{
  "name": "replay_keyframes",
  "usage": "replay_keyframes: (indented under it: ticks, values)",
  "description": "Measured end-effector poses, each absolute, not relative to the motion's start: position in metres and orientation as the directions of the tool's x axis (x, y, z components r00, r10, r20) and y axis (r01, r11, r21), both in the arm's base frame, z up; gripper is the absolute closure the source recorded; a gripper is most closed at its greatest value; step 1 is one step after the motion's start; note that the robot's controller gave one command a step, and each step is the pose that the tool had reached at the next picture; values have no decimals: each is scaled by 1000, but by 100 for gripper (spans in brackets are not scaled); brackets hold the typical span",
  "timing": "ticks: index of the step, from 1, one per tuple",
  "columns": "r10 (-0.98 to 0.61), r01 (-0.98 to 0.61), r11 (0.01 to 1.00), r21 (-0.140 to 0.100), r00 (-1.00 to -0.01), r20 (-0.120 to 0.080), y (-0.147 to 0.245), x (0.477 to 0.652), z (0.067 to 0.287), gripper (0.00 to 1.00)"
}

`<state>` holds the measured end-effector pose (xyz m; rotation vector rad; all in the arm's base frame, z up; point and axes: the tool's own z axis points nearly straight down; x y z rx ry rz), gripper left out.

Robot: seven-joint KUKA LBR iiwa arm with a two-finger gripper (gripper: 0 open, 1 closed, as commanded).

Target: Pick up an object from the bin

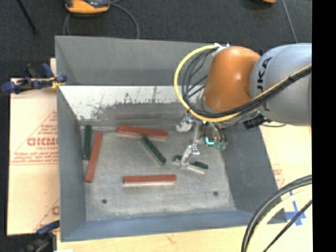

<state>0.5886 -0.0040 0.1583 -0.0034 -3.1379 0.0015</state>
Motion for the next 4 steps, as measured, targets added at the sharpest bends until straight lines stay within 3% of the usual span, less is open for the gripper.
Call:
replay_keyframes:
  ticks: [1, 2, 3, 4]
  values:
    - [2, 2, 1000, -1, -1000, -4, -4, 590, 163, 0]
    - [57, 57, 998, 4, -998, -7, -29, 580, 81, 100]
    - [57, 57, 998, 4, -998, -7, -29, 580, 81, 100]
    - [33, 33, 999, -1, -999, -8, -32, 578, 229, 100]
